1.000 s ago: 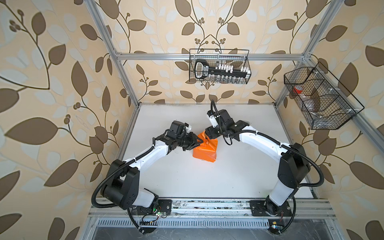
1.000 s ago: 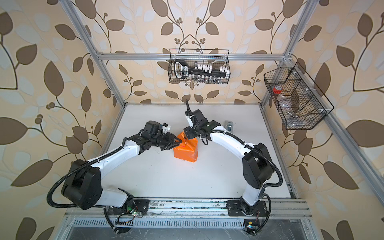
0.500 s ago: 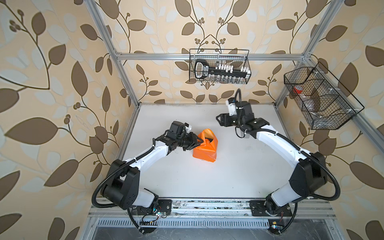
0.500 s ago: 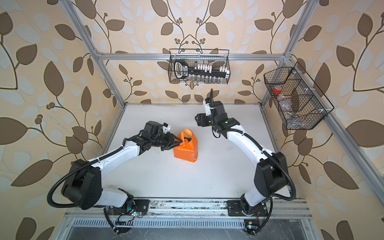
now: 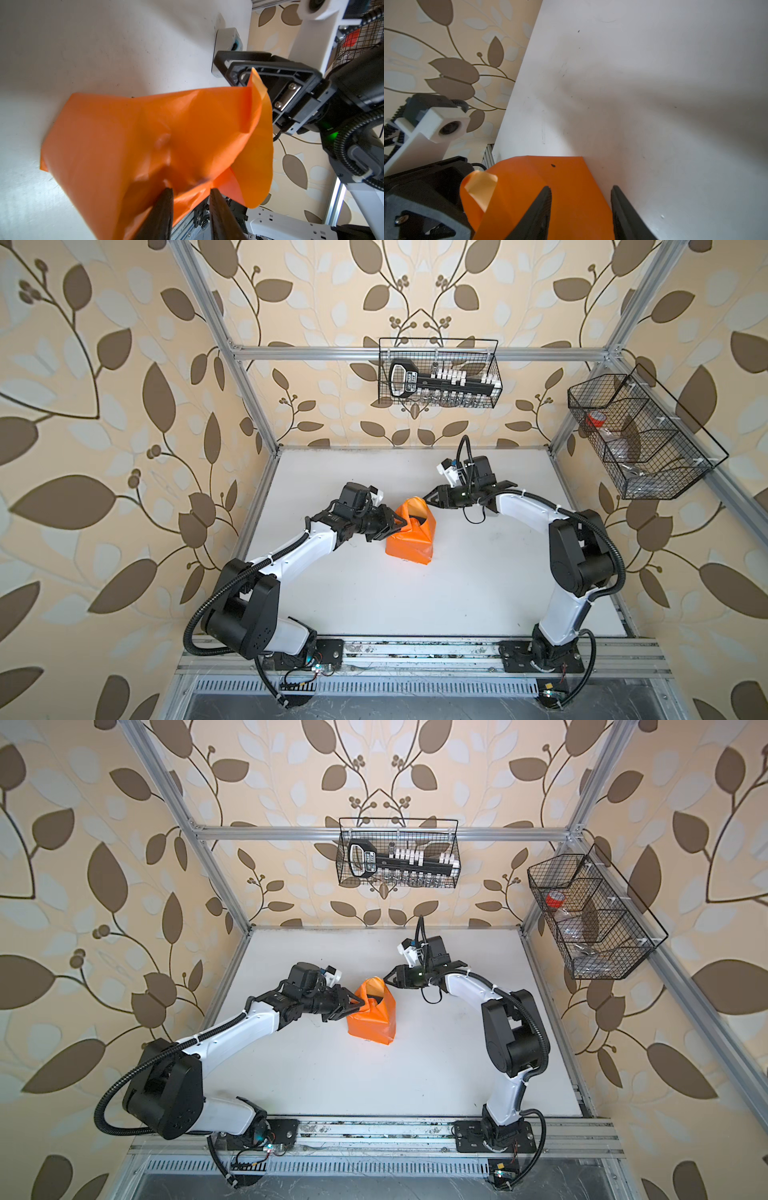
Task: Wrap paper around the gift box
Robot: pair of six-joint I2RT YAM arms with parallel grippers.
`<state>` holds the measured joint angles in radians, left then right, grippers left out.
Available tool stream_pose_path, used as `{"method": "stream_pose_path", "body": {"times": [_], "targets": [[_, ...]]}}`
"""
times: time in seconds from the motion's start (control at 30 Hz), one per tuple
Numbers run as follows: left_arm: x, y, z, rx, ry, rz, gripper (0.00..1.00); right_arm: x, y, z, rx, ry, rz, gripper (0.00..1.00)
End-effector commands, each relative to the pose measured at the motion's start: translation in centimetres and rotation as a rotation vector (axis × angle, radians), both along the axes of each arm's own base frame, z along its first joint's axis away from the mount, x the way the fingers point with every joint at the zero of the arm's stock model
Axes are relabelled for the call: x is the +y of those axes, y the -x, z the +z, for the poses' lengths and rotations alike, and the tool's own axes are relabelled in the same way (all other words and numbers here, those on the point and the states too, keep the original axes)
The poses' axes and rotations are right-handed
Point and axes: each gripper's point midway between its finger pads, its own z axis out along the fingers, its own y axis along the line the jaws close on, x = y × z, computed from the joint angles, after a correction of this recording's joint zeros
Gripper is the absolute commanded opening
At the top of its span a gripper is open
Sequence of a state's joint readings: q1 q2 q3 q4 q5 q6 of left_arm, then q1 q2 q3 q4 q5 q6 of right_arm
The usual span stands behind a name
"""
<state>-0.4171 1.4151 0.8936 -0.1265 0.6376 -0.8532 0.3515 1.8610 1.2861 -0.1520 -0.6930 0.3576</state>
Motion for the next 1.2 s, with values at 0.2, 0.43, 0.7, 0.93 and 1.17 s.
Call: {"method": "stream_pose_path", "body": {"times": [0.2,0.43,0.7,0.93,1.17], "targets": [[1.4,1.8,-3.9,0.136,-0.086,0.022,0.33,5.5,1.7,3.0,-0.033,-0.258,0.166,0.42],[1.5,1.8,-4.0,0.135,-0.09,0.025,0.33,5.8,3.5,4.4,-0.035,-0.31,0.238,0.41],[1.5,1.7,-5.0,0.161,-0.104,0.027,0.33,5.4,6.2,4.1,-0.034,-0.27,0.247,0.4],[1.6,1.8,-5.6,0.171,-0.11,0.029,0.33,4.9,7.6,4.9,-0.042,-0.267,0.249,0.38],[1.7,2.0,-6.1,0.18,-0.118,0.029,0.33,2.5,8.4,6.6,-0.11,-0.165,0.186,0.46]]}}
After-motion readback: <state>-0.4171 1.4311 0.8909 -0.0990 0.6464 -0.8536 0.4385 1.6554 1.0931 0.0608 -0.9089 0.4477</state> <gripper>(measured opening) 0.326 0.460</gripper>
